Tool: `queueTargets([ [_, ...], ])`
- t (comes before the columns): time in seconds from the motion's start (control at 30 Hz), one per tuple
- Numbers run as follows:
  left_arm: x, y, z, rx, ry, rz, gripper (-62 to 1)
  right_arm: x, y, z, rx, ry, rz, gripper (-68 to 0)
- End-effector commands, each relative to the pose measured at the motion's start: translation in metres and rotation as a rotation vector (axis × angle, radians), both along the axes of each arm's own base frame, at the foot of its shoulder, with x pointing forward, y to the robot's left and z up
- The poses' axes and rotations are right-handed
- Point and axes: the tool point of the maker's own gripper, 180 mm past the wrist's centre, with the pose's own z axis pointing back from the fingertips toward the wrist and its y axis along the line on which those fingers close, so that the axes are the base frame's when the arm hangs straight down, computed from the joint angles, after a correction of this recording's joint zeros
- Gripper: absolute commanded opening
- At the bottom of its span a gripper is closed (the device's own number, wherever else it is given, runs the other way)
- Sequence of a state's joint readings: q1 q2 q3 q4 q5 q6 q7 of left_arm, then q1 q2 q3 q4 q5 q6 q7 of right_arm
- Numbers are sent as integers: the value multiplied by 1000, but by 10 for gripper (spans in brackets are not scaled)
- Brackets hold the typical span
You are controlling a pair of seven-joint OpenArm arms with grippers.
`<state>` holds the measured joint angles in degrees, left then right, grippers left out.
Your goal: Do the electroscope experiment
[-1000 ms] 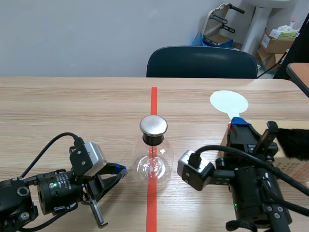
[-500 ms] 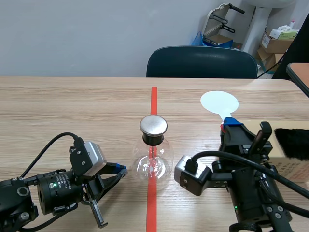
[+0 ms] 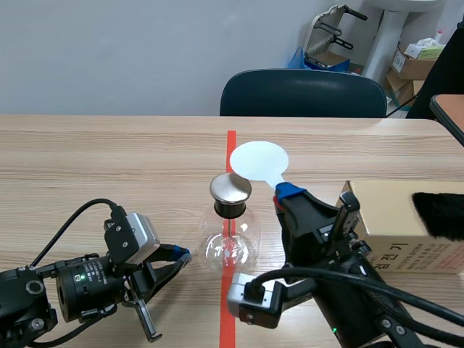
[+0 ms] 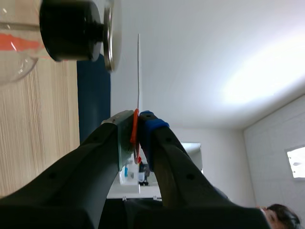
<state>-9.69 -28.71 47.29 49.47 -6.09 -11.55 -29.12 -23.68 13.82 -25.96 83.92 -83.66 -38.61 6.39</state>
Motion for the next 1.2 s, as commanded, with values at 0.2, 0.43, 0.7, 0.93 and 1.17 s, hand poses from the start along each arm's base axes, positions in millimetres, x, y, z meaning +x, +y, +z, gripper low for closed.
queueTargets([
  [0.2, 7, -4, 10, -31, -28, 5, -569, -6, 15, 10, -5, -39, 100, -667],
  [0.43, 7, -4, 10, -31, -28, 5, -569, -11, 22, 9, -12, -37, 152, -667],
  [0.7, 7, -4, 10, -31, -28, 5, -569, -12, 23, 9, -13, -36, 159, -667],
  [0.93, 7, -4, 10, -31, -28, 5, -569, -4, 11, 10, -2, -38, 79, -667],
  [1.17, 7, -4, 10, -31, -28, 5, -569, 13, -19, 14, 24, -44, -113, -667],
])
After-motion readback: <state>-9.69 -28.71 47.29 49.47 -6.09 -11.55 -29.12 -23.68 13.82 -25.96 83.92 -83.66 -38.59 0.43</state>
